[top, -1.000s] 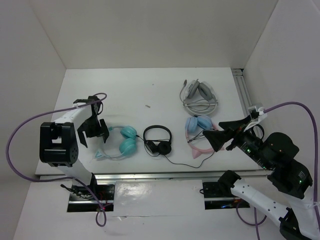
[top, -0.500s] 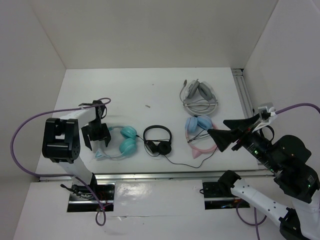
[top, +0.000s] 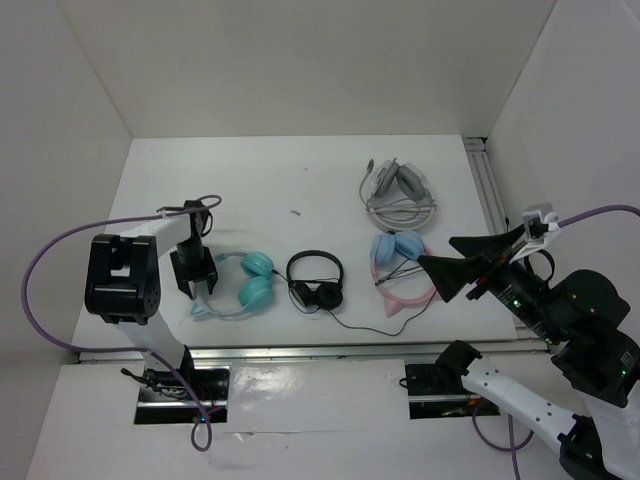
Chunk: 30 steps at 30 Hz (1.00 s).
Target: Wrap the headphones
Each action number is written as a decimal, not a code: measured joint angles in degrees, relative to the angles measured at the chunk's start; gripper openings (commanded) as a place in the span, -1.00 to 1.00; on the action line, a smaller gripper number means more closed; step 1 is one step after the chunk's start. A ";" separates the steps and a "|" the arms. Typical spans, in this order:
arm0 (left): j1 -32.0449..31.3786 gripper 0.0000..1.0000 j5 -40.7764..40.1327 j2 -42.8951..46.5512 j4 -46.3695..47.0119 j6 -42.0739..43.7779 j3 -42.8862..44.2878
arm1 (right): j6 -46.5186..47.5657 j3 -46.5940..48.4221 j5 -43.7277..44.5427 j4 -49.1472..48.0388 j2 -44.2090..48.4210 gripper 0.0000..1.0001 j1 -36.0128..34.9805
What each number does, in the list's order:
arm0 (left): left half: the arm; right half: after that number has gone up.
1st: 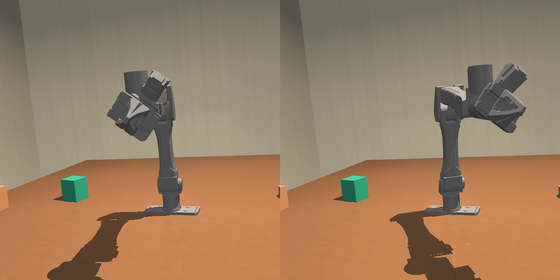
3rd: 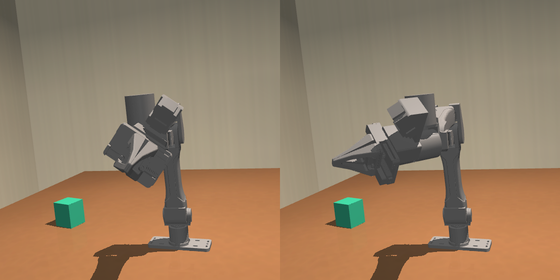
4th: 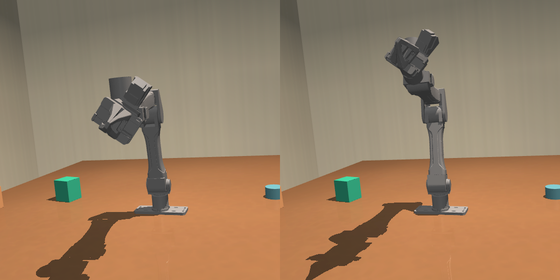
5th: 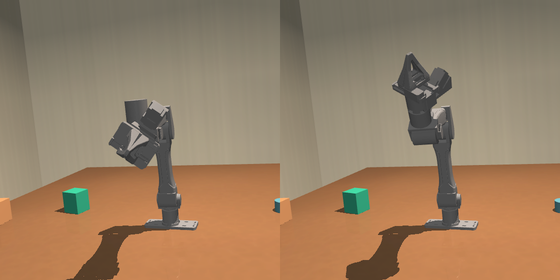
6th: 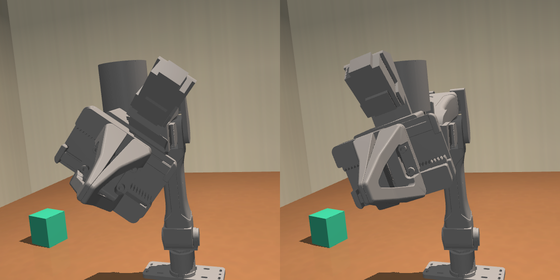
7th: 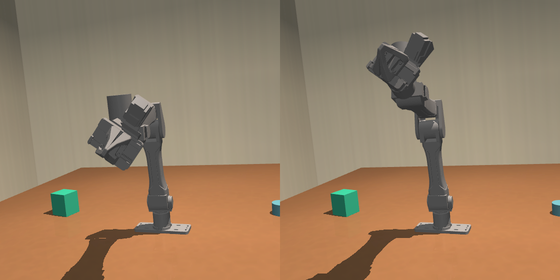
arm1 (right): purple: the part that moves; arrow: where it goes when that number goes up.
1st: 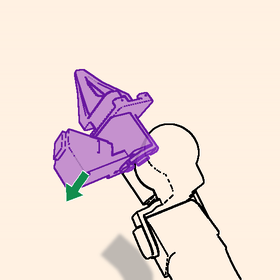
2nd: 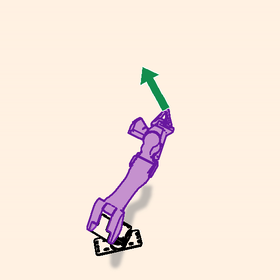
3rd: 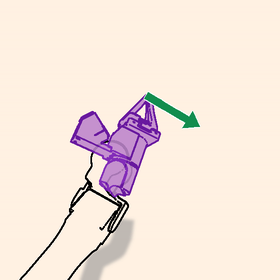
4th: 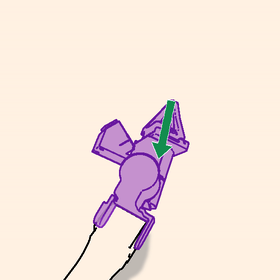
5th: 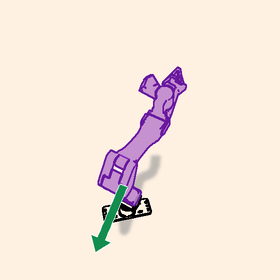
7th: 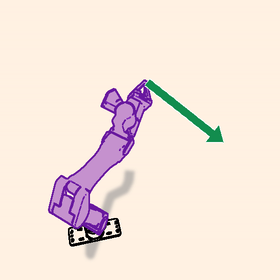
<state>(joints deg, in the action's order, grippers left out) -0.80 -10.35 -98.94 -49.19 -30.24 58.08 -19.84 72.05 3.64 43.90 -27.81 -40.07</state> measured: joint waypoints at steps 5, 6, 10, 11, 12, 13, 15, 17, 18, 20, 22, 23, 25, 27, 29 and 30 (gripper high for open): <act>1.57 0.18 2.38 -0.74 -0.44 0.57 0.44 | 0.00 1.68 0.00 0.13 -0.15 1.00 0.20; 1.81 0.18 2.73 -0.76 -0.44 0.59 0.42 | -0.04 2.05 -0.02 0.13 -0.17 1.00 0.37; 2.56 -0.14 4.52 -1.36 -0.37 1.60 0.61 | -0.04 2.54 -0.02 0.13 -0.17 1.00 0.48; 2.56 -0.24 4.94 -1.53 -0.59 1.68 0.70 | -0.04 2.54 -0.04 0.17 -0.17 1.00 0.48; 2.56 -0.44 5.16 -1.97 -0.92 1.88 0.90 | -0.04 2.54 -0.07 0.17 -0.20 1.00 0.48; 2.56 -0.49 5.35 -2.21 -1.22 2.08 0.94 | -0.07 2.54 -0.04 0.20 -0.22 1.00 0.48; 2.54 -0.56 5.75 -2.45 -1.70 2.99 0.94 | -0.07 2.60 -0.07 0.20 -0.26 1.00 0.48; 2.54 -0.63 5.97 -2.47 -1.73 2.99 0.94 | -0.07 2.73 -0.11 0.22 -0.42 1.00 0.48; 2.56 -0.66 6.10 -2.49 -1.73 2.99 0.94 | -0.07 2.95 -0.26 0.22 -0.59 1.00 0.48; 2.58 -0.84 6.19 -2.49 -1.73 3.06 0.94 | -0.07 3.41 -0.46 0.22 -0.98 1.00 0.70; 2.58 -0.96 6.19 -2.49 -1.73 3.06 0.94 | -0.07 3.85 -0.85 0.13 -1.44 1.00 1.01; 2.58 -1.00 6.21 -2.49 -1.73 3.06 0.94 | -0.07 4.11 -0.96 0.20 -1.75 1.00 1.16; 2.58 -1.00 6.21 -2.49 -1.75 3.13 0.94 | -0.07 4.46 -1.33 0.17 -2.27 1.00 1.51; 2.58 -1.00 6.23 -2.49 -1.73 3.19 0.94 | -0.07 4.48 -1.64 0.09 -2.56 1.00 1.86; 2.58 -1.00 6.23 -2.45 -1.73 3.26 0.92 | -0.07 4.48 -1.99 0.07 -2.69 1.00 2.08; 2.56 -1.00 6.23 -2.38 -1.70 3.30 0.92 | -0.07 4.48 -2.19 0.09 -2.71 1.00 2.23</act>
<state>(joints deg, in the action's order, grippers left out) 1.76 -4.12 -101.32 -50.89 -26.94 59.00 -19.90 76.53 1.45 43.99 -30.52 -37.85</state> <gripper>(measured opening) 0.294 0.999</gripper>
